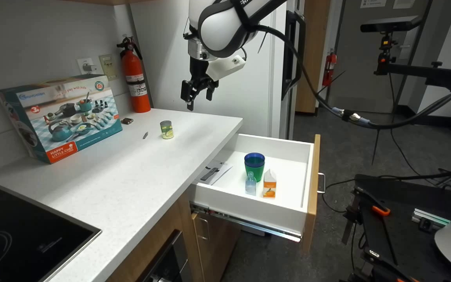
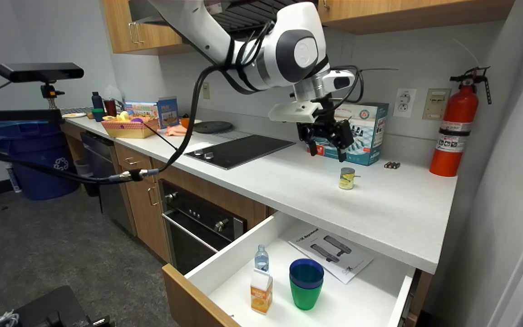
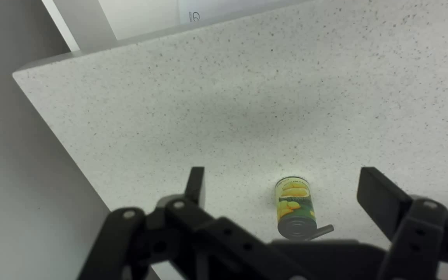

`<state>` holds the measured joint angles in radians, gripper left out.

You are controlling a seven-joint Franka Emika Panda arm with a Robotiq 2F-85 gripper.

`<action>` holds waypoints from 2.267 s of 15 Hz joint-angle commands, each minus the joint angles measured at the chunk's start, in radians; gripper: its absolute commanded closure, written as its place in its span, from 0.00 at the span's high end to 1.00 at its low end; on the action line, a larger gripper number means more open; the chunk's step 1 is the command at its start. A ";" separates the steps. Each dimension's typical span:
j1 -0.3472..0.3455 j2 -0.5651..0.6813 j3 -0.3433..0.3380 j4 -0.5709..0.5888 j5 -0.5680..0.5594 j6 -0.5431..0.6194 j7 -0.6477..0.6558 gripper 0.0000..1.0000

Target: Put the object on the counter in the drawer

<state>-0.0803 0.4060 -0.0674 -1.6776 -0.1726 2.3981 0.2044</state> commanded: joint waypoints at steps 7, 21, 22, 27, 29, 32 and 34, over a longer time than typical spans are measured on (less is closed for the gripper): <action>0.018 0.131 -0.022 0.111 0.017 0.054 -0.017 1.00; 0.047 0.477 -0.034 0.540 0.016 0.068 -0.027 1.00; 0.052 0.497 -0.042 0.565 0.012 0.063 -0.019 1.00; 0.065 0.575 -0.093 0.676 0.008 0.043 0.021 1.00; 0.064 0.600 -0.100 0.712 0.008 0.052 0.019 1.00; 0.063 0.634 -0.094 0.759 0.013 0.045 0.008 0.99; 0.065 0.652 -0.095 0.784 0.012 0.042 0.006 0.74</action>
<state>-0.0276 0.9937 -0.1436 -1.0000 -0.1674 2.4750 0.2062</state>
